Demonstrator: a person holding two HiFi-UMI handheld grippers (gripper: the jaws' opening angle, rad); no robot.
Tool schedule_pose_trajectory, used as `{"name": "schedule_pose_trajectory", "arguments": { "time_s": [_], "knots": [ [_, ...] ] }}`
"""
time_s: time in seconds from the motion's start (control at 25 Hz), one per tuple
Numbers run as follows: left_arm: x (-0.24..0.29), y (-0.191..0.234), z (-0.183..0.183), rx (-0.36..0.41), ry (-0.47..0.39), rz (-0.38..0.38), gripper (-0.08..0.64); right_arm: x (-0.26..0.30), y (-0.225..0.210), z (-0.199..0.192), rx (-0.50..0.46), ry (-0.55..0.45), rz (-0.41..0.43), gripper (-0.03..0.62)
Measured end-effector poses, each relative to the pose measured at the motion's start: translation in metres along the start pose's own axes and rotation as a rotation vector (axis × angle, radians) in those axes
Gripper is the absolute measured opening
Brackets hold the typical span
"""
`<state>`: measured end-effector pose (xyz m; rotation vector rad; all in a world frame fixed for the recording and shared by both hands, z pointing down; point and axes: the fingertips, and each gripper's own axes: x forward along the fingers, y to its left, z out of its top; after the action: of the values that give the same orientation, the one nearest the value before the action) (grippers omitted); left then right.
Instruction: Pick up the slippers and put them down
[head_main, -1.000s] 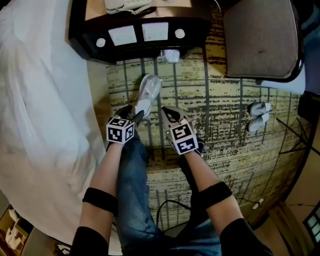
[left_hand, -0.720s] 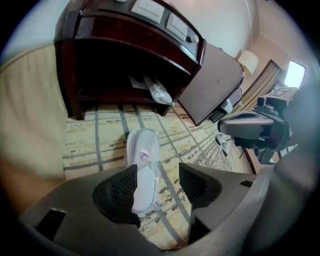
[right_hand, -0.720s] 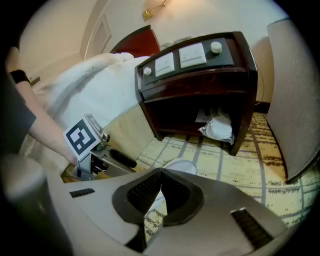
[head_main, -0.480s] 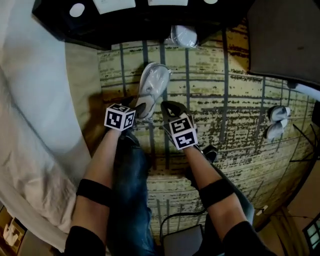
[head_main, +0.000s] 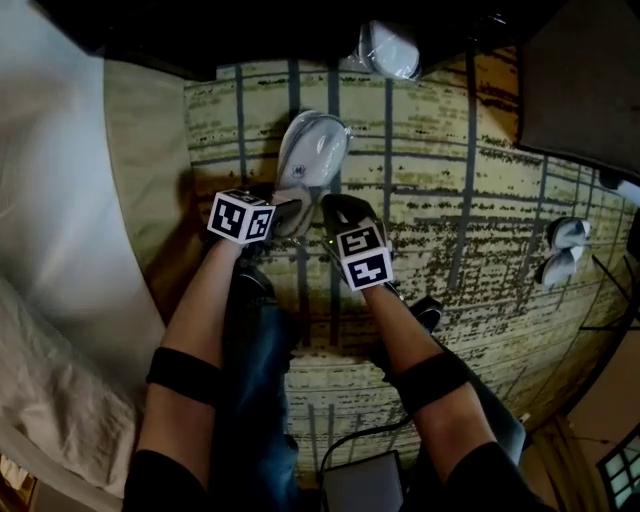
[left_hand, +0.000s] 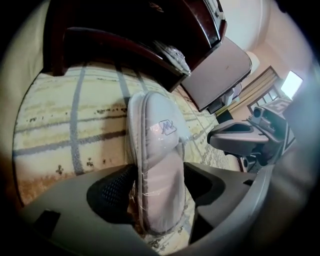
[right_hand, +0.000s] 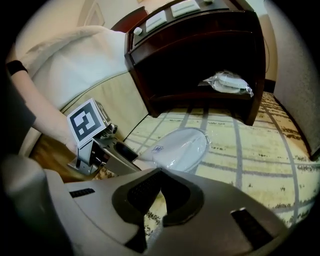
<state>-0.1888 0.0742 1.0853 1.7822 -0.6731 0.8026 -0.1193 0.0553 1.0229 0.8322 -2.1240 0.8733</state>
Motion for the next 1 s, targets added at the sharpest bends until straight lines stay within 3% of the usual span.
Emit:
{"name": "schedule_pose_trajectory", "arguments": {
  "time_s": [0.08,0.2,0.4,0.84,1.0],
  "knots": [
    [0.004,0.000,-0.002,-0.004,0.007,-0.009,0.313,0.003,-0.003,-0.004,0.009,0.006,-0.007,0.002],
    [0.007,0.000,-0.005,-0.007,0.009,-0.020,0.223,0.005,-0.004,-0.006,0.011,0.013,-0.009,0.002],
    [0.007,-0.008,0.003,-0.076,-0.053,-0.108,0.155,0.005,-0.010,-0.001,0.017,0.000,-0.015,0.002],
    [-0.009,-0.017,0.010,-0.171,-0.171,-0.167,0.132,-0.007,-0.014,0.002,0.016,-0.014,-0.039,0.002],
    [-0.030,-0.027,0.024,-0.168,-0.198,-0.178,0.130,-0.022,-0.010,0.011,0.024,-0.019,-0.052,0.002]
  ]
}}
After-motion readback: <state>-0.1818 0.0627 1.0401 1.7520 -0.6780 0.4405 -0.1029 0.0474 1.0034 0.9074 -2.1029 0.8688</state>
